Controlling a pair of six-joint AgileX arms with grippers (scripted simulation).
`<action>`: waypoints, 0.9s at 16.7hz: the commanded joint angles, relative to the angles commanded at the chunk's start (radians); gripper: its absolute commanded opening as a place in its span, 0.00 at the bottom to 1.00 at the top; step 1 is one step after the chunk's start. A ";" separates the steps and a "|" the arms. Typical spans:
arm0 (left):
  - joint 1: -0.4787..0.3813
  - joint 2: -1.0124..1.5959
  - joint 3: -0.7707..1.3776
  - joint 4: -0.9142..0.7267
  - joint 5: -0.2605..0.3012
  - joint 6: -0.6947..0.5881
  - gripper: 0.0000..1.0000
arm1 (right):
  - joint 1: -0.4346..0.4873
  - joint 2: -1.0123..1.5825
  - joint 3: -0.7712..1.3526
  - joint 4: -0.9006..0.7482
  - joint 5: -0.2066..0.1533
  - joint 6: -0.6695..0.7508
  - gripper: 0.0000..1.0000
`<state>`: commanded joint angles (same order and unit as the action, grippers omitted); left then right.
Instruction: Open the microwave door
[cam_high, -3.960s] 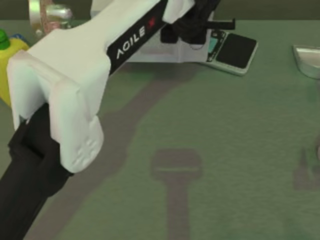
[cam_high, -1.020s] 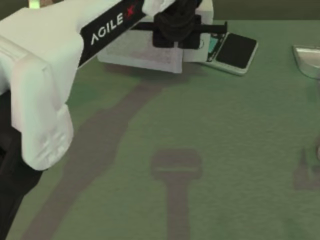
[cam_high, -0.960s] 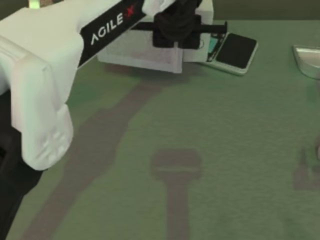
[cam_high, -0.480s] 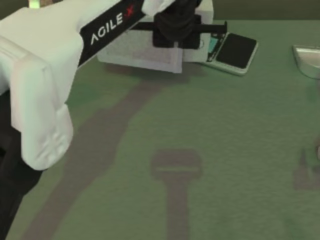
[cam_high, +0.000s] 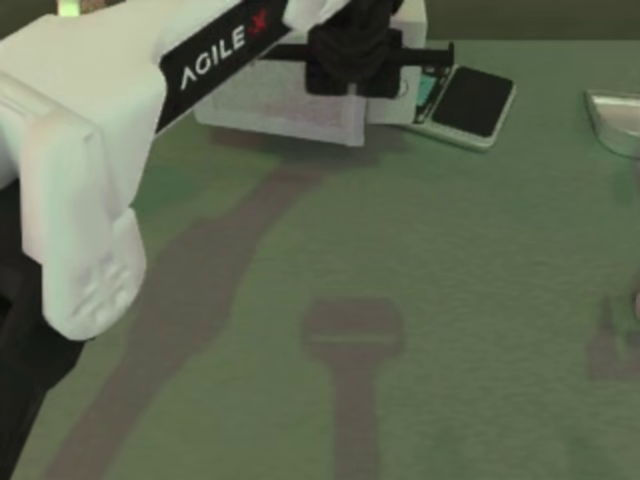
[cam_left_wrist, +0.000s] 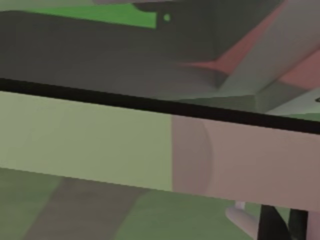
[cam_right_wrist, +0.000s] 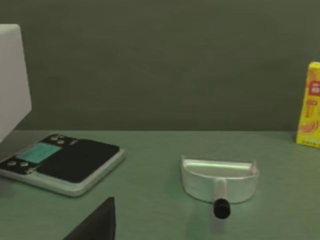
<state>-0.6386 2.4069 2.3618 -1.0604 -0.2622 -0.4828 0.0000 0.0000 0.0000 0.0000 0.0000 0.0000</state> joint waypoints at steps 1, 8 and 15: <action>0.000 0.000 0.000 0.000 0.000 0.000 0.00 | 0.000 0.000 0.000 0.000 0.000 0.000 1.00; -0.007 -0.009 -0.019 0.014 0.006 0.007 0.00 | 0.000 0.000 0.000 0.000 0.000 0.000 1.00; 0.009 -0.136 -0.239 0.126 0.048 0.099 0.00 | 0.000 0.000 0.000 0.000 0.000 0.000 1.00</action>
